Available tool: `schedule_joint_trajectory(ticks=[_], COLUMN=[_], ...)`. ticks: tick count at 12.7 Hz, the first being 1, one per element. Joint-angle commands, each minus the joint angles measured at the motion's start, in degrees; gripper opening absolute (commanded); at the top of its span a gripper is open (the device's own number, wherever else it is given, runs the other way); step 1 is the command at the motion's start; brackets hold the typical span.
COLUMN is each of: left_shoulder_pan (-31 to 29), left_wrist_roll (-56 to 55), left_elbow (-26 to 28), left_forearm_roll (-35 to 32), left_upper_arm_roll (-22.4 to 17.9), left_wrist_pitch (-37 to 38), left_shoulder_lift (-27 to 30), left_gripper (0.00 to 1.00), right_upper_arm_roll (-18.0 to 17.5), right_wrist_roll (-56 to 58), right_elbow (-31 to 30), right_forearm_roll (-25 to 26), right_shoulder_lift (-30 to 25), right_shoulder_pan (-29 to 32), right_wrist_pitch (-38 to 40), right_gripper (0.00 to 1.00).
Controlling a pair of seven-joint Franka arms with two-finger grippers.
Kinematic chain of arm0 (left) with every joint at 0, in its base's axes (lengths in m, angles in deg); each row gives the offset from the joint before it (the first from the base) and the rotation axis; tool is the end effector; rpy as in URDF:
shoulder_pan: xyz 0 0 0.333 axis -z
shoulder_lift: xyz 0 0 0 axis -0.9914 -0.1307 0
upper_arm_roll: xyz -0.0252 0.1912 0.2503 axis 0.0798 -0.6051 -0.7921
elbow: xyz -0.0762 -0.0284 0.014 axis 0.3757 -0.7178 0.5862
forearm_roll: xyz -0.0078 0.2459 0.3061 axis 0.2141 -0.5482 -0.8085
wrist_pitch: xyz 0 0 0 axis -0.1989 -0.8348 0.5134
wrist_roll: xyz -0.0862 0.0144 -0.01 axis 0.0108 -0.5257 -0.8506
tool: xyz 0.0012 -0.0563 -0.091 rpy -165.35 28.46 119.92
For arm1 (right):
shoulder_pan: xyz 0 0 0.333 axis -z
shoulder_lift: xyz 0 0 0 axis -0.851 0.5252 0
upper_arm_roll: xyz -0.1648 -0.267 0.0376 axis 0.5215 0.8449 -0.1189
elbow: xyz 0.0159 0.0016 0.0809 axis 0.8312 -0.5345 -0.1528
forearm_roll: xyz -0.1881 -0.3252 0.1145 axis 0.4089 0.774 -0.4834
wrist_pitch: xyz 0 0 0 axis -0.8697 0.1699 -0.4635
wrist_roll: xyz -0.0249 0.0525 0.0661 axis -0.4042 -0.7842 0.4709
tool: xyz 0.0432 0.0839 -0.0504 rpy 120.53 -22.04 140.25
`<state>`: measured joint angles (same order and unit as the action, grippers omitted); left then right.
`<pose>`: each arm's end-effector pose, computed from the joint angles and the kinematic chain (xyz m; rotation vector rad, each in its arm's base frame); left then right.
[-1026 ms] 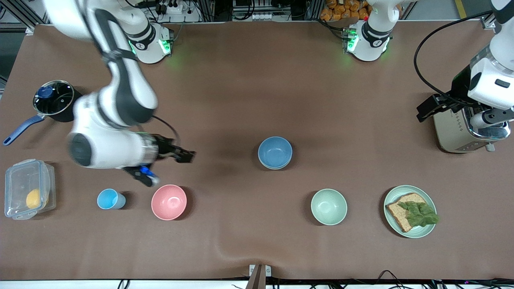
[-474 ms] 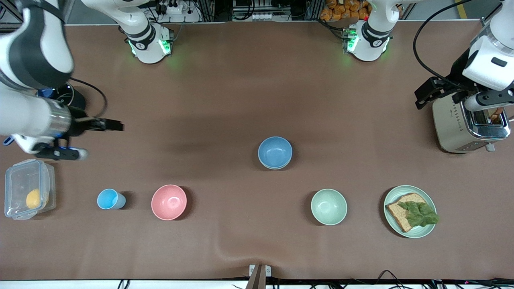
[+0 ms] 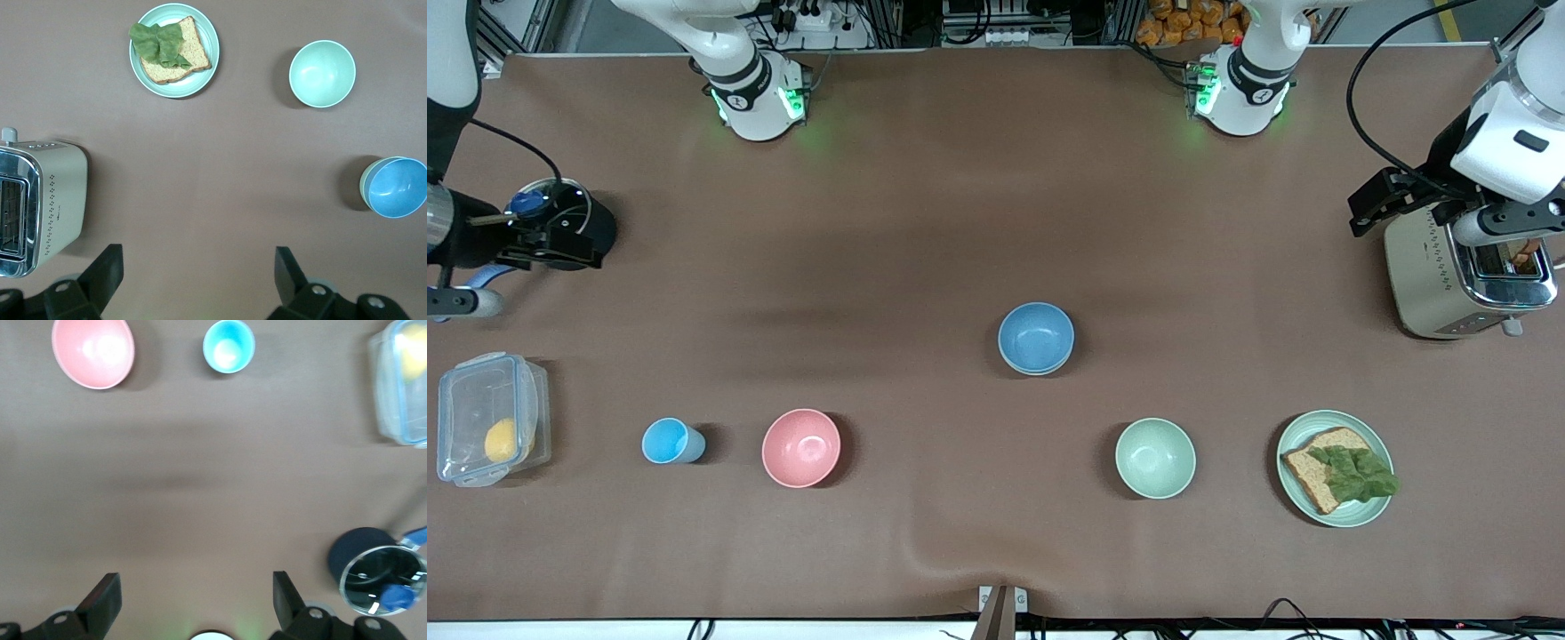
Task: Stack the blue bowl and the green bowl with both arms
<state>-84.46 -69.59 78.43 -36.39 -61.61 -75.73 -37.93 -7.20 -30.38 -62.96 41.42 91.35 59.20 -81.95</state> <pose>0.5445 -0.0941 0.6439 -3.1049 -0.1878 -0.0273 0.5813 -0.0233 0.5716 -3.1135 -0.0062 0.2881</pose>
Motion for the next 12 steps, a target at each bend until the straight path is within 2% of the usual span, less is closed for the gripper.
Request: schedule_joint_trajectory(ticks=[1, 6, 12], left_shoulder_pan=[0.4, -0.8, -1.2], left_wrist_roll=[2.7, 7.1, 7.1], left_elbow=[-0.3, -0.1, 0.0], left_forearm_roll=[0.1, 0.0, 0.1], left_upper_arm_roll=[-0.4, -0.5, -0.5], left_wrist_pitch=[0.9, 1.3, 1.4], left_shoulder_lift=[0.1, 0.3, 0.4], left_gripper=[1.00, 1.00, 1.00], right_upper_arm_roll=[-2.2, -2.4, -2.7], right_wrist_roll=[-0.4, -2.1, -4.3], right_elbow=[-0.4, -0.5, -0.3], right_forearm_roll=[2.6, 2.6, 2.6], right_shoulder_lift=[-2.0, -5.4, -5.4], right_shoulder_pan=[1.1, 0.8, 0.5], right_wrist_pitch=[-0.6, 0.0, -0.1], right_gripper=[1.00, 1.00, 1.00])
